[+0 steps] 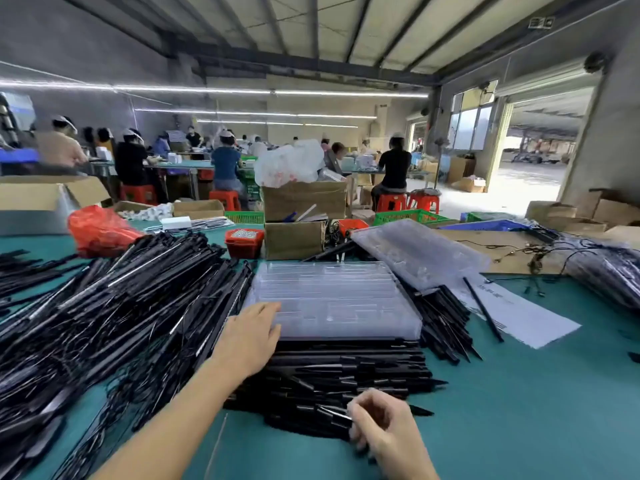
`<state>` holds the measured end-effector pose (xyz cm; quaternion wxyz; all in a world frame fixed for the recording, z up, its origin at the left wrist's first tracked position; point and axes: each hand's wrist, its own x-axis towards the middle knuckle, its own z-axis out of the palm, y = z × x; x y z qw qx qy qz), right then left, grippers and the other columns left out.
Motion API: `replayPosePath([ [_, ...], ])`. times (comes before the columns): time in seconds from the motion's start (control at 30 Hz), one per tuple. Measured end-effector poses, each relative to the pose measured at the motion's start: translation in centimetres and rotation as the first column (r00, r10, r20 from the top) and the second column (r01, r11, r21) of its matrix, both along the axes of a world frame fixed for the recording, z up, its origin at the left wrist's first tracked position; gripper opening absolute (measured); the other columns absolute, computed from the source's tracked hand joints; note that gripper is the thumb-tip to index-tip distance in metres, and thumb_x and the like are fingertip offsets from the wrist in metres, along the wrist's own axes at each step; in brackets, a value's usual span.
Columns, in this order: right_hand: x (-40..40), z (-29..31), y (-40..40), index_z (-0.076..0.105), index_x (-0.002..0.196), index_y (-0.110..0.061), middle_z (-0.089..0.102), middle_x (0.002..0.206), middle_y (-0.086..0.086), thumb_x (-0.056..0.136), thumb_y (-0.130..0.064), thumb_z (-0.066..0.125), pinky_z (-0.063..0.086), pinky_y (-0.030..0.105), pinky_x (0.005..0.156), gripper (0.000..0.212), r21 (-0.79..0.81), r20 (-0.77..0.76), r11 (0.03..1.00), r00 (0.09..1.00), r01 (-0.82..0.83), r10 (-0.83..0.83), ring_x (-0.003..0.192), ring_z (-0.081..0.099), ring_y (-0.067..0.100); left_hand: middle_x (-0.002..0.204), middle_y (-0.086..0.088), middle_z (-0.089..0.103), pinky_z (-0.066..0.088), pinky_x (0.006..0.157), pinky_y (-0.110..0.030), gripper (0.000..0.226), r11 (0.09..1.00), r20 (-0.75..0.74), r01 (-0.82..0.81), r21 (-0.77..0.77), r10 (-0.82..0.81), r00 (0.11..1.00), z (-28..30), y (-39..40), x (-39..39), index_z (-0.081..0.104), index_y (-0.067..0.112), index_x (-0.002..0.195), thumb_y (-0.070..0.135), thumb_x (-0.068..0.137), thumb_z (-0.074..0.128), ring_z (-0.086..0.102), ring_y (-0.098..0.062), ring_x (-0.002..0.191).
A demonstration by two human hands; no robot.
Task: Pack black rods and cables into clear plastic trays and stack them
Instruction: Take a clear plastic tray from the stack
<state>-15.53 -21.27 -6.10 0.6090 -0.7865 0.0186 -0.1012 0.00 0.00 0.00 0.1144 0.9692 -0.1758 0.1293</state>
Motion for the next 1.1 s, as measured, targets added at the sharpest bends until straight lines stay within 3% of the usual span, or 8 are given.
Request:
replayPosePath([
  [0.17,0.1,0.2,-0.2,0.064,0.077,0.000,0.066,0.058,0.009,0.095,-0.013,0.065,0.042,0.022,0.048,0.022,-0.005,-0.002,0.999,0.999,-0.046,0.046,0.049,0.056,0.016,0.127,0.006,0.058,0.031,0.104,-0.045,0.024,0.991,-0.149,-0.034,0.130,0.053,0.987,-0.2,-0.3,2.4,0.053,0.030,0.124,0.038,0.107,0.038,0.056,-0.020,0.115],
  [0.33,0.2,0.1,-0.4,0.063,0.078,0.005,0.063,0.054,0.008,0.095,-0.013,0.064,0.041,0.024,0.047,0.024,0.005,-0.004,0.999,0.999,-0.034,0.034,0.047,0.054,0.017,0.115,0.001,0.050,0.035,0.104,-0.046,0.021,0.985,-0.100,-0.045,0.164,0.062,0.993,-0.4,-0.6,3.8,0.051,0.032,0.123,0.040,0.104,0.047,0.046,-0.023,0.120],
  [0.57,0.5,-0.1,-0.9,0.065,0.074,-0.001,0.064,0.055,0.013,0.097,-0.012,0.063,0.040,0.025,0.042,0.026,0.079,0.013,0.995,0.998,-0.060,0.059,0.045,0.053,0.022,0.095,0.007,0.049,0.033,0.079,-0.034,0.007,0.997,0.206,0.044,-0.059,-0.031,0.978,1.0,-1.2,3.7,0.049,0.026,0.094,0.030,0.100,0.052,0.051,-0.017,0.093],
  [0.7,0.7,-0.4,-1.5,0.068,0.070,-0.006,0.064,0.058,0.019,0.098,-0.009,0.061,0.039,0.025,0.038,0.029,0.203,0.027,0.977,0.997,-0.070,0.066,0.047,0.053,0.026,0.079,0.001,0.057,0.032,0.065,-0.033,0.019,0.985,0.403,0.148,0.089,-0.172,0.899,1.3,-1.6,1.2,0.053,0.017,0.081,0.020,0.084,0.072,0.057,-0.024,0.074],
  [0.77,0.7,-0.5,-1.8,0.069,0.069,-0.005,0.062,0.060,0.022,0.096,-0.007,0.062,0.038,0.024,0.036,0.028,0.290,0.032,0.955,0.998,-0.059,0.052,0.047,0.052,0.026,0.081,-0.002,0.060,0.037,0.065,-0.034,0.015,0.977,0.373,0.196,0.082,-0.212,0.903,1.3,-2.0,0.3,0.056,0.013,0.088,0.015,0.083,0.070,0.058,-0.026,0.075],
  [0.83,0.6,-0.4,-1.9,0.068,0.070,0.000,0.059,0.060,0.024,0.087,-0.011,0.064,0.037,0.024,0.035,0.021,0.420,0.029,0.907,0.999,-0.031,0.021,0.046,0.051,0.025,0.087,-0.002,0.062,0.039,0.067,-0.031,0.015,0.966,0.268,0.236,0.103,-0.255,0.929,0.9,-2.4,-0.4,0.053,0.013,0.097,0.018,0.085,0.060,0.055,-0.022,0.078],
  [0.93,0.5,-0.1,-2.4,0.062,0.079,0.004,0.052,0.060,0.021,0.080,-0.024,0.057,0.034,0.025,0.034,0.029,0.666,0.000,0.746,0.999,0.024,-0.032,0.045,0.049,0.025,0.091,-0.002,0.064,0.034,0.062,-0.031,0.009,0.933,0.148,0.260,0.249,-0.302,0.942,0.9,-2.8,-1.6,0.043,0.019,0.091,0.020,0.086,0.051,0.058,-0.024,0.082],
  [1.1,-0.2,0.6,-5.2,0.063,0.090,-0.005,0.057,0.072,0.011,0.080,-0.041,0.054,0.039,0.027,0.039,0.039,0.894,-0.023,0.445,0.997,0.051,-0.068,0.053,0.055,0.023,0.067,0.006,0.055,0.042,0.051,-0.024,0.029,0.842,0.277,0.478,0.250,-0.535,0.798,2.4,-1.8,-6.8,0.052,0.020,0.066,0.010,0.053,0.076,0.055,-0.017,0.061],
])
